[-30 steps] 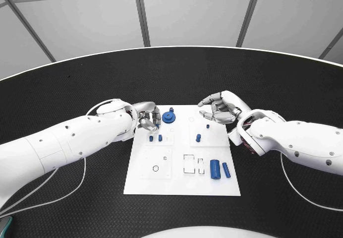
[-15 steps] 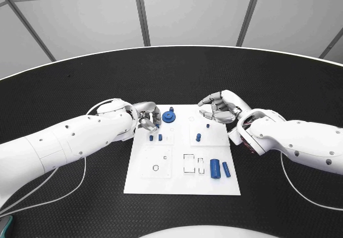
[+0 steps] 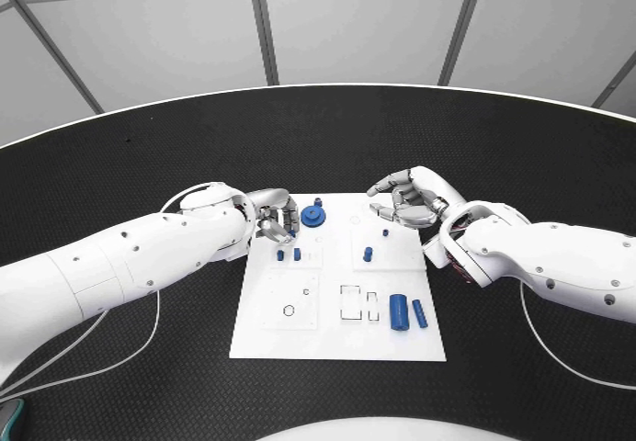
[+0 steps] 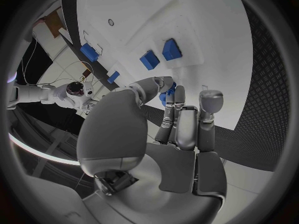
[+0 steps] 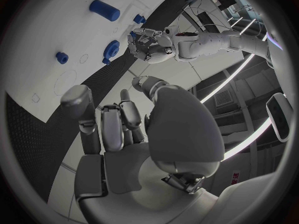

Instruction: Assemble the parts on the task board

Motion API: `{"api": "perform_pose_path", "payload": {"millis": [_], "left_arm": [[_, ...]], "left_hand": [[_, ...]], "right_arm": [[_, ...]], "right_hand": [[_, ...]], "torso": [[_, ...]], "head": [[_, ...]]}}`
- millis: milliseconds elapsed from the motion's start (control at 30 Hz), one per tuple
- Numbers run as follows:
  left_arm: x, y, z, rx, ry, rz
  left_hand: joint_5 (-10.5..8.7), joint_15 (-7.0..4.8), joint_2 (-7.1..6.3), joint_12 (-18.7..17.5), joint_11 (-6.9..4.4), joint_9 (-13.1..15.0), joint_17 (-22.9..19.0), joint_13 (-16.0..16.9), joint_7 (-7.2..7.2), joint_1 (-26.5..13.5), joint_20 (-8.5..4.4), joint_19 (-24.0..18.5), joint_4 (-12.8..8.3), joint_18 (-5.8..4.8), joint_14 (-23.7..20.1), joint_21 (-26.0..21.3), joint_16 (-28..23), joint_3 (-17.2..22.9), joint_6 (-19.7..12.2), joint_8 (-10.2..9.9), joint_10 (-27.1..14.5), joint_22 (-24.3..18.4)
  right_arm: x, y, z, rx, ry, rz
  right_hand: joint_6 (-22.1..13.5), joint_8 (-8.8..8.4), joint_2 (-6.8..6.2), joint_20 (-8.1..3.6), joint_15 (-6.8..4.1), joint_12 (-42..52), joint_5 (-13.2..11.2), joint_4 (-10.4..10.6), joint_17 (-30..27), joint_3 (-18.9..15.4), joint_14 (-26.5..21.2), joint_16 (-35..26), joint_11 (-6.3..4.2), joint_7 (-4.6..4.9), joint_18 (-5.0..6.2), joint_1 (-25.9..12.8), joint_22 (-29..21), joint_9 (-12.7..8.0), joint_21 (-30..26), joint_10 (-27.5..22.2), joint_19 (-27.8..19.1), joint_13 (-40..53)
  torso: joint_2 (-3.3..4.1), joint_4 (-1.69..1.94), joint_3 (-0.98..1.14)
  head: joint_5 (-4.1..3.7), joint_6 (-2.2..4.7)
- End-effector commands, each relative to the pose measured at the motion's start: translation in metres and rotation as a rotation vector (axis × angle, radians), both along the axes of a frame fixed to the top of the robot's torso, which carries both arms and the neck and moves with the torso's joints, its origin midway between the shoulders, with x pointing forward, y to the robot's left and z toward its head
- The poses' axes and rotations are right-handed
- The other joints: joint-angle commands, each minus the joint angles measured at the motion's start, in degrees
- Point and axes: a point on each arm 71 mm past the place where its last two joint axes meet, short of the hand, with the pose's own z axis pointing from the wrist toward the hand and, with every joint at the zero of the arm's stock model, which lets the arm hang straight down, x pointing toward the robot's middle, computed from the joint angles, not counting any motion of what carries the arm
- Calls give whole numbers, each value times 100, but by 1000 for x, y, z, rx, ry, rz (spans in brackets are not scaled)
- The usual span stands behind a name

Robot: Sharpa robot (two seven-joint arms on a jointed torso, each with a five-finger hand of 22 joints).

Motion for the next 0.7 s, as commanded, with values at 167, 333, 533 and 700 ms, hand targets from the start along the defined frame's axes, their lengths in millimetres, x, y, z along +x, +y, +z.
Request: {"api": "perform_pose_path", "payload": {"millis": [167,333,533,700], "left_arm": [[0,-1,0,-4,-2,-6],[0,-2,0,-3,0,-7],[0,-1,-1,2,6,-7],[0,-1,-2,9,15,-6]], "left_hand": [[-22,-11,10,-35,-2,0,-25,-7,-9,56,-5,29,-36,-27,-13,32,-29,6,42,-22,39,-9],[-22,-12,11,-36,-2,0,-38,-7,-10,59,-6,30,-38,-28,-16,33,-31,6,44,-25,41,-7],[-22,-12,11,-36,-2,0,-38,-7,-10,59,-6,30,-38,-28,-16,33,-31,6,44,-25,41,-7],[-22,-13,14,-39,-4,2,-62,-7,-11,65,-7,33,-42,-29,-23,38,-36,6,52,-30,48,2]], "right_arm": [[0,0,0,0,0,0],[0,0,0,0,1,0],[0,0,0,0,1,1],[0,0,0,0,1,1]], "right_hand": [[-8,17,-5,15,-34,12,24,-26,3,-13,244,-26,-3,10,91,-67,8,-7,26,-18,-17,3],[-8,17,-5,15,-34,12,24,-26,3,-13,244,-26,-3,10,91,-67,8,-7,26,-18,-17,3],[-8,17,-5,15,-34,12,24,-26,3,-13,244,-26,-3,10,91,-67,8,-7,26,-18,-17,3],[-8,17,-5,15,-34,12,24,-26,3,-13,244,-26,-3,10,91,-67,8,-7,26,-18,-17,3]], "torso": [[1,2,1],[-1,-1,1],[0,1,1],[-1,-1,1]], "head": [[-6,-15],[-4,-14],[-6,-22],[-3,-31]]}}
